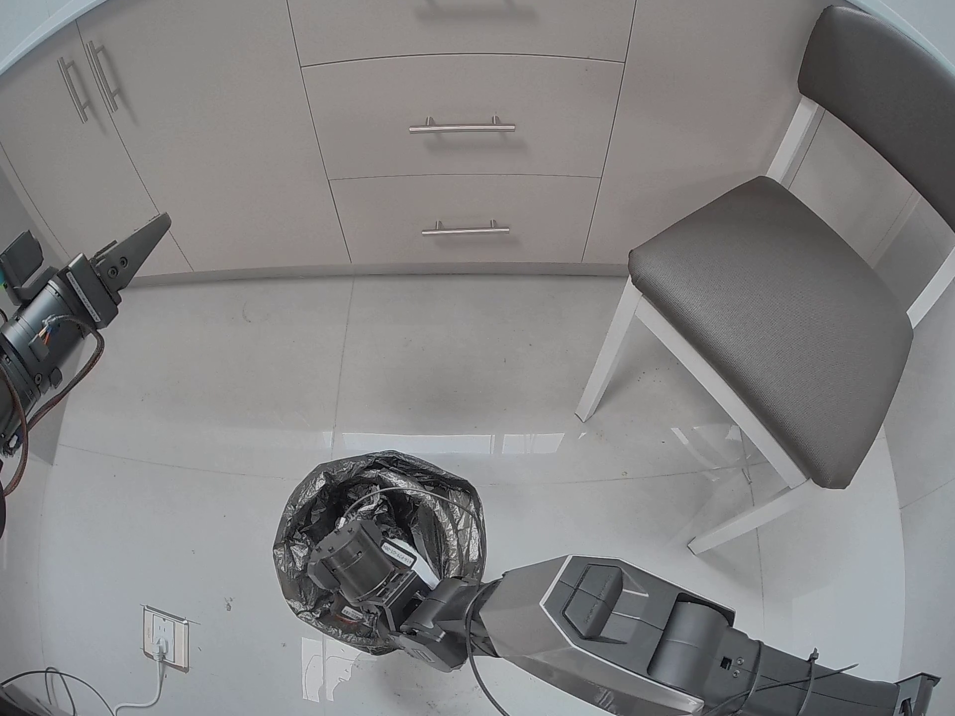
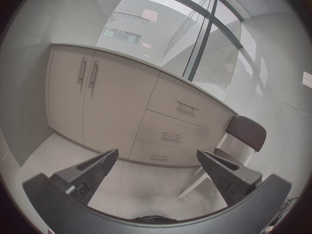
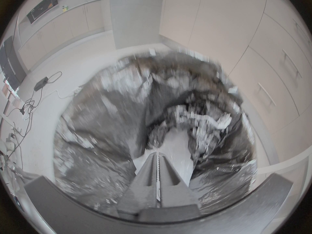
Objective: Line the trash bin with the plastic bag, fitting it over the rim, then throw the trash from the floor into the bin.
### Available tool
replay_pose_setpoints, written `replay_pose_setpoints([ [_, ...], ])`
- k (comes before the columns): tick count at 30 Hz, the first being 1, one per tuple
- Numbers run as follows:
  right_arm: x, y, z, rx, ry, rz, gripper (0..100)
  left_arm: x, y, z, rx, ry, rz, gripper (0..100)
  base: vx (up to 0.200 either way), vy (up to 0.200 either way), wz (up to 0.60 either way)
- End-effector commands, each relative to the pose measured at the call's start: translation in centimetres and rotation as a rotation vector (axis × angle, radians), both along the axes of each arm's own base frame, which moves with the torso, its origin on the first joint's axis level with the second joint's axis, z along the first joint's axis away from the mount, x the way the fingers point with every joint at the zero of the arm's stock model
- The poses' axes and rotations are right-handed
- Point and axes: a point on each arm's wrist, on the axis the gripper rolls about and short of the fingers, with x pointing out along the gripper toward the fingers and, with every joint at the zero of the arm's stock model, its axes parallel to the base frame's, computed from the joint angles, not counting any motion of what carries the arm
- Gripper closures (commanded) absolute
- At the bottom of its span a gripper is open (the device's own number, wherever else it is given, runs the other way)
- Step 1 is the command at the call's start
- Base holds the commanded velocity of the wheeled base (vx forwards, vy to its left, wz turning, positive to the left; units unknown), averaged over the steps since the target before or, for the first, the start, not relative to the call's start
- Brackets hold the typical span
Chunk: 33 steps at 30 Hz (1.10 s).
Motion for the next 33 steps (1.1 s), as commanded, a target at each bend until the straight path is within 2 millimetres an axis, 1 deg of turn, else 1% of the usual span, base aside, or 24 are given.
replay_pose_setpoints([
  [1,-0.5,0.8,4.5,0.068,-0.051,0.004,100,0.0,0.0,-0.1,-0.001,0.003,0.000,0,0.000,0.000,0.00],
  [2,-0.5,0.9,5.7,0.084,-0.066,-0.002,100,0.0,0.0,-0.1,-0.001,0.004,0.000,0,0.000,0.000,0.00],
  [3,-0.4,0.9,6.3,0.091,-0.073,-0.006,100,0.0,0.0,-0.1,-0.001,0.004,0.000,0,0.000,0.000,0.00],
  [5,-0.3,0.7,8.4,0.116,-0.100,-0.026,100,0.0,0.0,-0.1,-0.001,0.003,0.000,0,0.000,0.000,0.00],
  [6,-0.3,0.7,8.6,0.117,-0.103,-0.029,100,0.0,0.0,-0.1,-0.001,0.003,0.000,0,0.000,0.000,0.00],
  [7,0.1,0.4,10.1,0.136,-0.123,-0.052,100,-0.1,0.0,0.0,-0.001,0.000,0.000,0,0.000,0.000,0.00],
  [9,0.4,0.1,11.2,0.148,-0.144,-0.079,100,-0.3,0.0,0.1,0.000,-0.005,-0.002,0,0.000,0.000,0.00],
  [10,1.0,-0.3,12.0,0.157,-0.156,-0.099,100,-0.3,0.0,0.0,0.000,-0.003,-0.002,0,0.000,0.000,0.00],
  [12,1.6,-0.8,13.0,0.169,-0.167,-0.119,100,-0.4,-0.1,0.0,0.000,-0.002,-0.002,0,0.000,0.000,0.00],
  [14,2.1,-1.4,14.4,0.184,-0.179,-0.136,100,-0.5,-0.1,0.0,0.000,-0.003,-0.002,0,0.000,0.000,0.00],
  [18,2.8,-2.5,16.2,0.195,-0.188,-0.167,100,-0.5,-0.1,0.0,0.000,-0.003,-0.002,0,0.000,0.000,0.00],
  [20,3.4,-3.0,16.8,0.202,-0.196,-0.185,100,-0.5,-0.1,0.0,0.000,-0.003,-0.002,0,0.000,0.000,0.00],
  [21,3.4,-3.0,16.9,0.203,-0.197,-0.185,100,-0.5,-0.1,0.0,0.000,-0.003,-0.002,0,0.000,0.000,0.00],
  [22,4.0,-3.6,17.6,0.210,-0.213,-0.213,100,-0.5,-0.1,0.0,0.000,-0.002,-0.002,0,0.000,0.000,0.00],
  [24,4.3,-4.2,18.6,0.222,-0.230,-0.237,100,-0.5,-0.1,0.0,0.000,-0.002,-0.002,0,0.000,0.000,0.00],
  [28,4.7,-5.7,22.2,0.268,-0.275,-0.282,100,-0.7,-0.1,0.1,-0.001,-0.008,-0.005,0,0.000,0.000,0.00],
  [29,4.7,-5.7,22.2,0.268,-0.275,-0.282,100,-0.7,-0.1,0.1,-0.001,-0.008,-0.005,0,0.000,0.000,0.00],
  [30,4.7,-6.6,24.3,0.292,-0.296,-0.301,100,-1.3,-0.2,0.3,-0.002,-0.019,-0.010,0,0.000,0.000,0.00],
  [33,5.1,-8.7,26.6,0.259,-0.303,-0.363,100,-1.9,-0.9,0.3,0.007,-0.027,-0.045,0,0.000,0.000,0.00],
])
